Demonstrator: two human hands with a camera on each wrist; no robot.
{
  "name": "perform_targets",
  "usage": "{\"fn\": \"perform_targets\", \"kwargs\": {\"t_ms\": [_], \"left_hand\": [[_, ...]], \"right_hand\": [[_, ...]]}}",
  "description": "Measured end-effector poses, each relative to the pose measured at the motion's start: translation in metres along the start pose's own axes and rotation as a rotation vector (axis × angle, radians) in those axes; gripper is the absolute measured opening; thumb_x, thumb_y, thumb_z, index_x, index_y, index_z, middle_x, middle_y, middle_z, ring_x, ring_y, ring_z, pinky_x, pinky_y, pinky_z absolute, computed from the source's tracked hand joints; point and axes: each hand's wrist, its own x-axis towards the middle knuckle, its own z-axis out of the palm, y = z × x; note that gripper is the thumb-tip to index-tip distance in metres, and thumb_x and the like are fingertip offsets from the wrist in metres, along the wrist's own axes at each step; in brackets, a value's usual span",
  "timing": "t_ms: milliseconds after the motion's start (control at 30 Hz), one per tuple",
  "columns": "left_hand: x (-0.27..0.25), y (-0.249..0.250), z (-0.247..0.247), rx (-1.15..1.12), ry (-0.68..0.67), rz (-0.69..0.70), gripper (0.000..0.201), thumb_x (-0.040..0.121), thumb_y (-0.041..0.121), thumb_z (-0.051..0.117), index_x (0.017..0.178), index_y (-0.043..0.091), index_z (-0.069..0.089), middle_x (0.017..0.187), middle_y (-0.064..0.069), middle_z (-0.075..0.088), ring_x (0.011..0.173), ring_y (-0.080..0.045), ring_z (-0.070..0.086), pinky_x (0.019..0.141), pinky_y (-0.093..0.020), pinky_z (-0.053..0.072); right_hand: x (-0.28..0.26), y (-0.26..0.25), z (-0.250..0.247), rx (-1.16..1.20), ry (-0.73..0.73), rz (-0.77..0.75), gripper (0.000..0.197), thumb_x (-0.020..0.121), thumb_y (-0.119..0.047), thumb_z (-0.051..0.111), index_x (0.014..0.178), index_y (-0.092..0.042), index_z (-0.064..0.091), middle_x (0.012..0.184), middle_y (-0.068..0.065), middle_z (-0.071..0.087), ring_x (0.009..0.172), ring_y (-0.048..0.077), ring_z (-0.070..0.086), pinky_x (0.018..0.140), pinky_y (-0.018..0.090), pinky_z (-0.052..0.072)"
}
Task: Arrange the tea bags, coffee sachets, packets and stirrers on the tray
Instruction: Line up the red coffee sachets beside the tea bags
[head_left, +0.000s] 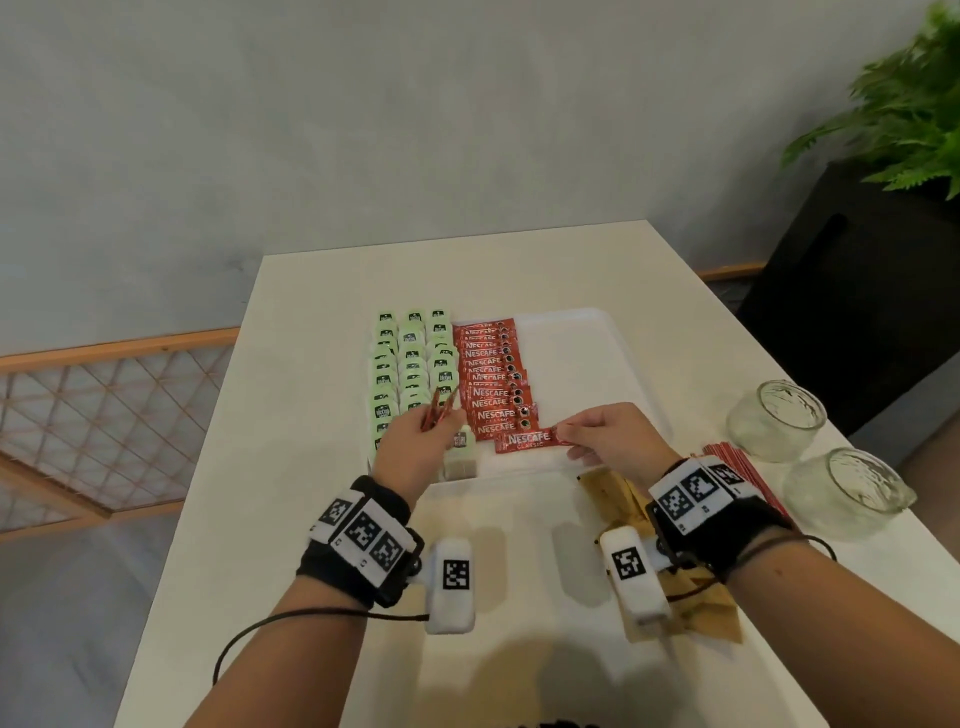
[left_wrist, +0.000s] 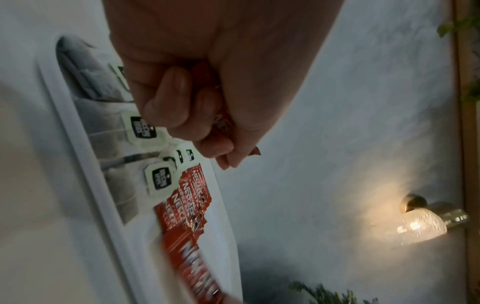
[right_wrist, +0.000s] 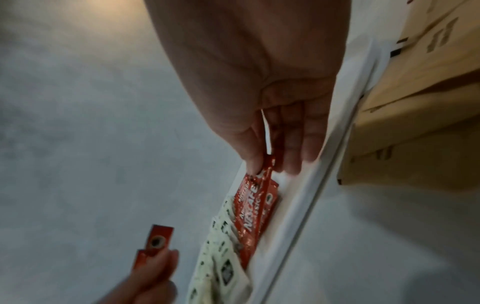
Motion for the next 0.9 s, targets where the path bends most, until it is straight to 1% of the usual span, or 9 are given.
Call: {"fn": "perform_targets", "kwargs": {"t_ms": [67, 133, 200, 267, 433, 533, 733, 800, 900], "left_hand": [[0.007, -0.001, -0.008, -0.051, 0.012, -0.023, 0.030, 0.092, 0.031, 0.063, 0.070, 0.014, 0.052, 0.061, 0.003, 0.047, 0.052, -0.012, 0.038, 0.054, -0.028, 0.032], [0.013, 0.000, -0.014, -0.067, 0.010, -0.035, 0.028, 0.092, 0.033, 0.064, 0.074, 0.014, 0.054, 0.066, 0.001, 0.049, 0.053, -0.012, 0.039, 0.053, -0.027, 0.033], [0.018, 0.001, -0.020, -0.072, 0.001, -0.031, 0.026, 0.092, 0.033, 0.063, 0.078, 0.013, 0.053, 0.069, 0.000, 0.048, 0.052, -0.011, 0.037, 0.051, -0.025, 0.032], [0.023, 0.003, -0.024, -0.088, 0.008, -0.035, 0.024, 0.093, 0.032, 0.062, 0.080, 0.013, 0.055, 0.070, 0.000, 0.049, 0.052, -0.011, 0.037, 0.049, -0.023, 0.033], [0.032, 0.007, -0.027, -0.238, -0.020, -0.125, 0.009, 0.096, 0.022, 0.055, 0.096, 0.013, 0.057, 0.075, 0.001, 0.058, 0.049, -0.008, 0.039, 0.043, -0.020, 0.033], [0.035, 0.007, -0.028, -0.305, -0.045, -0.168, 0.016, 0.098, 0.019, 0.052, 0.108, 0.008, 0.058, 0.078, -0.005, 0.064, 0.051, -0.012, 0.049, 0.043, -0.024, 0.040], [0.028, 0.008, -0.029, -0.314, -0.131, -0.154, 0.023, 0.101, 0.026, 0.051, 0.114, 0.011, 0.063, 0.089, -0.009, 0.075, 0.066, -0.021, 0.070, 0.049, -0.027, 0.055], [0.024, 0.009, -0.028, -0.288, -0.163, -0.153, 0.023, 0.099, 0.027, 0.055, 0.111, 0.010, 0.065, 0.090, -0.010, 0.076, 0.063, -0.020, 0.070, 0.046, -0.024, 0.053], [0.018, 0.010, -0.023, -0.211, -0.212, -0.137, 0.024, 0.097, 0.028, 0.059, 0.104, 0.005, 0.065, 0.087, -0.009, 0.076, 0.047, -0.013, 0.063, 0.035, -0.019, 0.040]], "right_hand": [[0.011, 0.005, 0.004, -0.224, 0.046, -0.015, 0.006, 0.086, -0.024, 0.072, 0.087, -0.020, 0.077, 0.084, -0.005, 0.072, 0.083, 0.011, 0.064, 0.076, 0.026, 0.050], [0.018, 0.008, 0.011, -0.326, 0.037, 0.012, 0.004, 0.083, -0.028, 0.075, 0.082, -0.024, 0.077, 0.083, -0.007, 0.072, 0.085, 0.011, 0.063, 0.080, 0.029, 0.051], [0.023, 0.011, 0.019, -0.365, 0.040, 0.035, 0.008, 0.080, -0.030, 0.078, 0.075, -0.028, 0.072, 0.084, -0.010, 0.069, 0.087, 0.013, 0.063, 0.087, 0.035, 0.053], [0.028, 0.012, 0.025, -0.384, 0.074, 0.040, 0.018, 0.076, -0.033, 0.080, 0.078, -0.028, 0.062, 0.086, -0.011, 0.064, 0.090, 0.015, 0.061, 0.091, 0.040, 0.050], [0.034, 0.006, 0.031, -0.375, 0.094, 0.041, 0.031, 0.076, -0.039, 0.080, 0.084, -0.024, 0.054, 0.087, -0.009, 0.059, 0.094, 0.018, 0.059, 0.094, 0.043, 0.047], [0.038, 0.004, 0.034, -0.371, 0.103, 0.031, 0.032, 0.075, -0.041, 0.080, 0.081, -0.026, 0.052, 0.087, -0.010, 0.059, 0.095, 0.018, 0.059, 0.095, 0.043, 0.045], [0.040, 0.003, 0.036, -0.390, 0.127, 0.030, 0.033, 0.077, -0.045, 0.077, 0.077, -0.028, 0.049, 0.087, -0.011, 0.059, 0.095, 0.017, 0.060, 0.097, 0.043, 0.043], [0.040, 0.003, 0.036, -0.384, 0.123, 0.032, 0.033, 0.078, -0.047, 0.076, 0.079, -0.027, 0.049, 0.086, -0.009, 0.061, 0.092, 0.018, 0.060, 0.096, 0.043, 0.044], [0.038, 0.004, 0.034, -0.328, 0.142, 0.019, 0.040, 0.078, -0.057, 0.070, 0.086, -0.022, 0.051, 0.087, -0.005, 0.062, 0.086, 0.016, 0.059, 0.089, 0.041, 0.048]]}}
